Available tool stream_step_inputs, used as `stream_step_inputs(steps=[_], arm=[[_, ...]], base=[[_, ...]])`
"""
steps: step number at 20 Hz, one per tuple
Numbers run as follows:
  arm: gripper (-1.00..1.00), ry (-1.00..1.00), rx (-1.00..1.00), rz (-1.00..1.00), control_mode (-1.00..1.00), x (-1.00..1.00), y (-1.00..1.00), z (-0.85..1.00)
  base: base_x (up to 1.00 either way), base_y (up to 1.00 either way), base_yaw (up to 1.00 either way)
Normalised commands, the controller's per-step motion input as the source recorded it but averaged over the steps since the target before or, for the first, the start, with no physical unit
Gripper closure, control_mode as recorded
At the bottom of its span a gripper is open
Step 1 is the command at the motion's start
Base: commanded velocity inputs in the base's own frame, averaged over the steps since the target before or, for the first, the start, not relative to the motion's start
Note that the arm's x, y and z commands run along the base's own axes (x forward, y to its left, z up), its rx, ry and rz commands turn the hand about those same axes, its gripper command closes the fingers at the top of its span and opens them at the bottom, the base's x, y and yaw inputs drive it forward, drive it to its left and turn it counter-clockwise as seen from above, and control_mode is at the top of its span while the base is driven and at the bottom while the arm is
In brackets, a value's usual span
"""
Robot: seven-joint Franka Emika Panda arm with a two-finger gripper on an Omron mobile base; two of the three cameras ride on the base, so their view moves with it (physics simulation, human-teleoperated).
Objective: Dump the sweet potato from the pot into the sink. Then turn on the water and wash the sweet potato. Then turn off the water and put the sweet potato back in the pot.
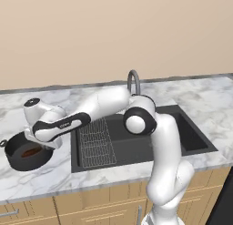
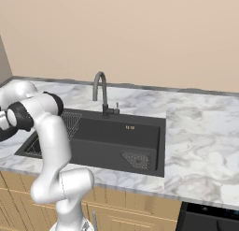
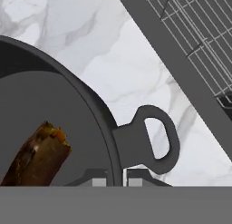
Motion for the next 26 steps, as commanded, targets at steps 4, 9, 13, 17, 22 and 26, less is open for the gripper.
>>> stream_step_inputs(steps=[4,9,13,17,22,26], arm=[[1.0,0.0,0.0,-0.12,-1.0,-0.2,-0.22,0.03],[1.0,-0.01,0.0,-0.11,-1.0,-0.16,-0.32,0.16],[1.0,-0.02,0.0,-0.09,-1.0,-0.05,-0.41,0.26],[1.0,-0.03,0.0,-0.08,-1.0,-0.01,-0.47,0.36],[1.0,-0.01,0.0,-0.08,-1.0,0.0,-0.49,0.37],[1.0,-0.01,0.02,-0.09,-1.0,0.0,-0.51,0.38]], base=[[0.0,0.0,0.0],[0.0,0.0,0.0],[0.0,0.0,0.0],[0.0,0.0,0.0],[0.0,0.0,0.0],[0.0,0.0,0.0]])
